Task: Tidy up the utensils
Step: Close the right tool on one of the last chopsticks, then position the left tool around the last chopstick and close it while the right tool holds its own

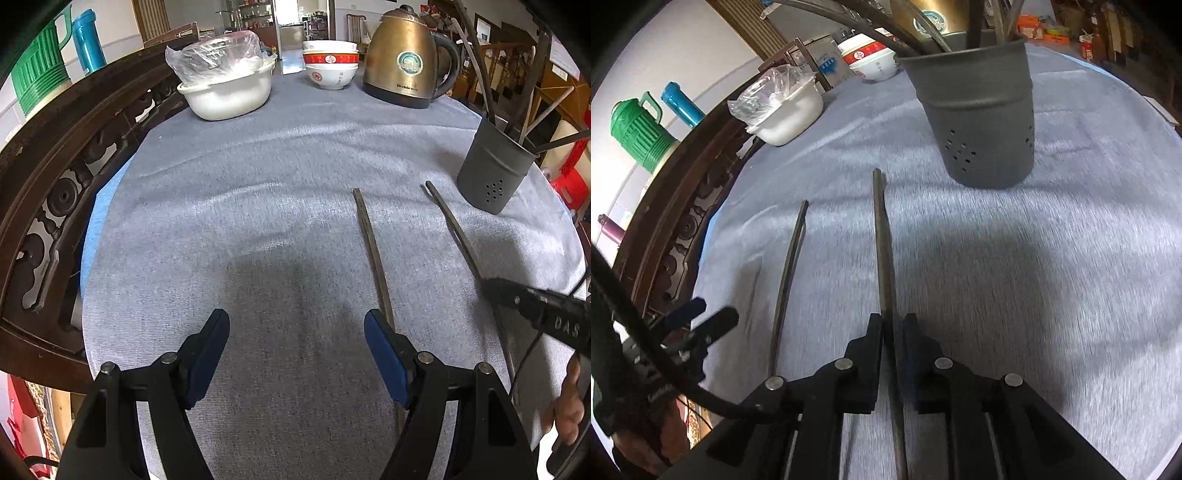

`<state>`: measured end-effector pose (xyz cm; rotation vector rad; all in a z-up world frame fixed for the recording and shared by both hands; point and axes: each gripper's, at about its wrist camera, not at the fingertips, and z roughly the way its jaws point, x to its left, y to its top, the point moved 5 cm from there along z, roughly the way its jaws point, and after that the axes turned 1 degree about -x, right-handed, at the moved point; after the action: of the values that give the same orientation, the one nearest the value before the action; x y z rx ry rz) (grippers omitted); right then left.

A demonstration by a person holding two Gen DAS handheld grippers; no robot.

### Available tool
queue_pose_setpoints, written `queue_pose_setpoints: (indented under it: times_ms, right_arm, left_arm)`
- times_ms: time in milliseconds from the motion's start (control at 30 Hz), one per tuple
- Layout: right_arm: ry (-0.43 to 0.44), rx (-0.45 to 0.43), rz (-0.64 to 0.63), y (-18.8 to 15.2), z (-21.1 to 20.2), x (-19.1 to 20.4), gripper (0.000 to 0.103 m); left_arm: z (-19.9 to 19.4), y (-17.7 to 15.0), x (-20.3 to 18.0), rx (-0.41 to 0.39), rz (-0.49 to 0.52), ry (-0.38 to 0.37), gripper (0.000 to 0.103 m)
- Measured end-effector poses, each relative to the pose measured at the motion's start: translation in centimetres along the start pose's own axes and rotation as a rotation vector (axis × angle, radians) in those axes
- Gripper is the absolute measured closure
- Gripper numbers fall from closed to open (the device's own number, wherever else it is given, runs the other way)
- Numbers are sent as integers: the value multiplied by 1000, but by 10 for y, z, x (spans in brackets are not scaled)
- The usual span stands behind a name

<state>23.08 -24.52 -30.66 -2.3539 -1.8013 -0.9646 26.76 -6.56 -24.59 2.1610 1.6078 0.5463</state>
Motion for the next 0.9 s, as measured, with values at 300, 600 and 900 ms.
queue_pose_setpoints:
  times_ms: [300,600,900]
  right_arm:
    - [-16,-18,-16,-1,-1,1,88]
    - [-48,-20,-6,19,5,4,88]
    - [-133,-44,-58,50,34,17,87]
  left_arm:
    - [8,-3,6,24,-17,-23,27]
    - [13,-8,8,40,-27,-42,27]
    - [15,-10,10,47,-35,-38,27]
